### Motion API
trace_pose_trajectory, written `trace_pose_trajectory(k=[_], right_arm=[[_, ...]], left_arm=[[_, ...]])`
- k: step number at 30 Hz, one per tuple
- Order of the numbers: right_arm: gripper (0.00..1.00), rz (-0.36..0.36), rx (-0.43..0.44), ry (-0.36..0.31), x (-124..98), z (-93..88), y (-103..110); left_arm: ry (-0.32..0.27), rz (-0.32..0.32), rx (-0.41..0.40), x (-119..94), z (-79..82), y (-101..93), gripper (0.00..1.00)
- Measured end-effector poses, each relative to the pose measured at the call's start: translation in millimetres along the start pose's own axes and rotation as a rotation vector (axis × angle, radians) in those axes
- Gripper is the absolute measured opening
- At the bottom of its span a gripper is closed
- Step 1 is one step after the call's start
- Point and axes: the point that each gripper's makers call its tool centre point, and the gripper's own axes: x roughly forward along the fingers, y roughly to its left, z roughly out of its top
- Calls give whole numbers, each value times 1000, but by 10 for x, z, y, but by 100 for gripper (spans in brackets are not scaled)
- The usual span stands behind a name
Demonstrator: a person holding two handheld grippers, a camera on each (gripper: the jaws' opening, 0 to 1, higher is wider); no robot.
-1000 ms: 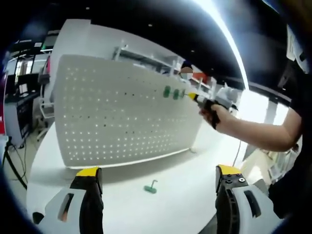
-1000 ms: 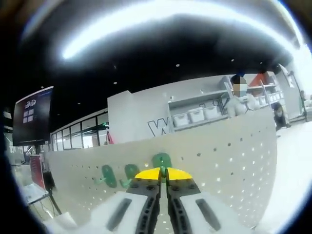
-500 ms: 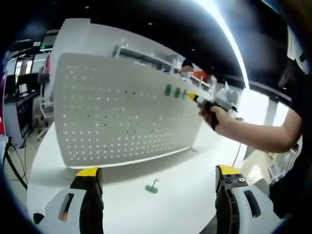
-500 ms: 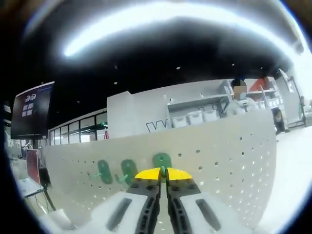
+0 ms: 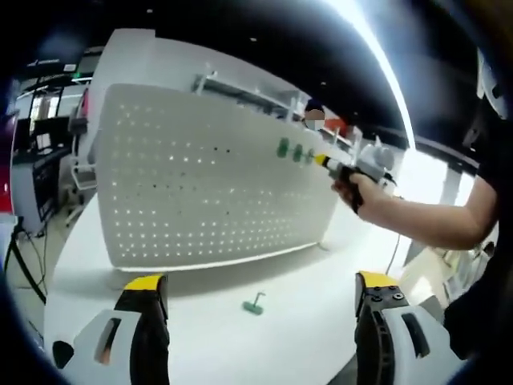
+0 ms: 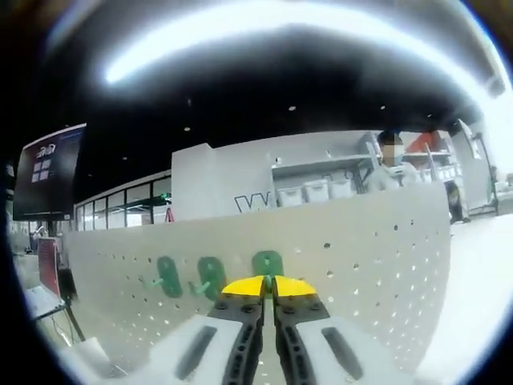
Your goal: Insert the hook assembly into the mounting plate slot until the hook locks in place.
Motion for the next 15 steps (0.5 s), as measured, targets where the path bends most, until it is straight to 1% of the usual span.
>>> trace_pose_trajectory(k=[2,3,4,7,9,12,14,15], right_arm=[[0,2,7,0,9,-1,-8],[0,1,-16,8,7,-4,-10],[0,1,-17,9,11,-4,-10],[0,2,-6,24,30,-8,-24],[1,-5,-32,33,36,-27,-21],[1,-8,-4,47,51,-44,-49],[3,-15,-3,53,48,-49,-56],[6,-7,-9,70,52,-78,-43]], left_arm=[[-7,15,-3,-56,-25,20,99],[-5,20,-3,-75,-42,24,99],[2,32,2,-106,-74,39,99],[6,53,-6,-184,-130,69,99],[0,61,-17,-235,-157,76,99],[7,68,-23,-292,-195,73,99],[11,74,-25,-323,-207,82,100],[12,78,-28,-336,-207,91,100]])
